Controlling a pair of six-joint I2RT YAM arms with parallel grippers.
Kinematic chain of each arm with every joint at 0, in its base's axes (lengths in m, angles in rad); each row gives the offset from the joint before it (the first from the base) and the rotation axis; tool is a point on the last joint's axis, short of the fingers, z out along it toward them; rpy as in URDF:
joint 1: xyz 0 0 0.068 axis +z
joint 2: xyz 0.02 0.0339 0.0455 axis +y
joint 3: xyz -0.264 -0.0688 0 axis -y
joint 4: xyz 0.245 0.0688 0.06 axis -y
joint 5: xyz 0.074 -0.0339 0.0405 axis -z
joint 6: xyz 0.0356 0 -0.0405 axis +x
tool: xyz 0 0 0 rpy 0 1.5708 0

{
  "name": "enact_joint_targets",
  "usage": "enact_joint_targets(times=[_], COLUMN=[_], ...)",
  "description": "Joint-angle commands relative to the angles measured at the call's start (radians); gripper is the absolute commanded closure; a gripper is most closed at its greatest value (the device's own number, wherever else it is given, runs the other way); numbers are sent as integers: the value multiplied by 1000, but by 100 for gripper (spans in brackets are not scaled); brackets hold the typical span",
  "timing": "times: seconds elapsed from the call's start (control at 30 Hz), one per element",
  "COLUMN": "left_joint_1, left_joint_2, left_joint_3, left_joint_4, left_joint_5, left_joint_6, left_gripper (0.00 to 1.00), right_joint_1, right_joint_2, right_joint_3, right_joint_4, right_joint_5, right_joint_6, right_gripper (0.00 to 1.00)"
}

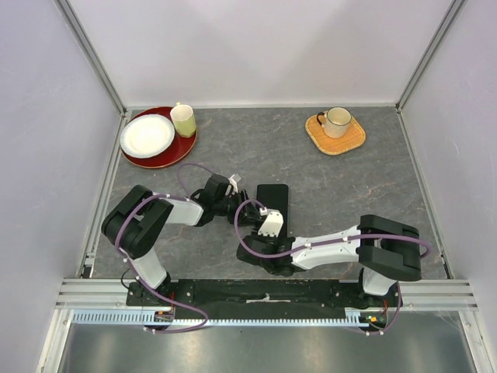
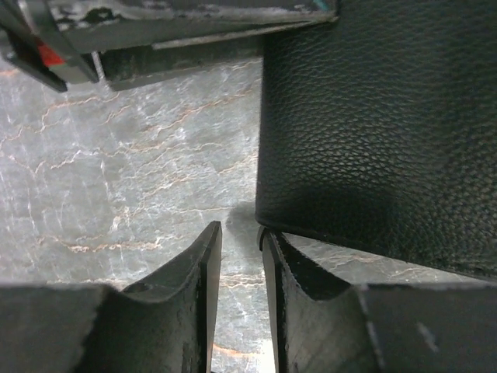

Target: Sort the hair-cutting tools

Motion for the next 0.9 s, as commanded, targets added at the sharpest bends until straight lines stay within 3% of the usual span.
enact_joint_targets(times=[0.0,0.13,0.2,0.23,0.3,0.63,0.87], left_joint_1=[-10,-10,-11,-10,-11,-11,-11], left_joint_2=[22,20,8,-5,-22,-33,-21], left_joint_3=[-44,-19,-18,-19,-21,-47,-127], left_joint_4=[-118,-138,-139,-147,-156,-139,28], left_joint_5=[-137,-100,-99,-100,-112,-88,19], left_joint_6=[37,70,77,85,96,131,140], left_gripper=[52,53,53,52,52,47,37], right_joint_1=[22,48,59,63,72,108,111], right_joint_2=[43,58,66,67,78,38,-89], right_joint_3=[26,88,98,108,118,125,126], right_joint_4=[-205,-345,-376,-380,-389,-344,-221], right_joint_5=[89,135,148,148,146,177,140], right_joint_6=[153,241,249,247,236,140,-70], right_gripper=[67,73,82,92,100,100,100])
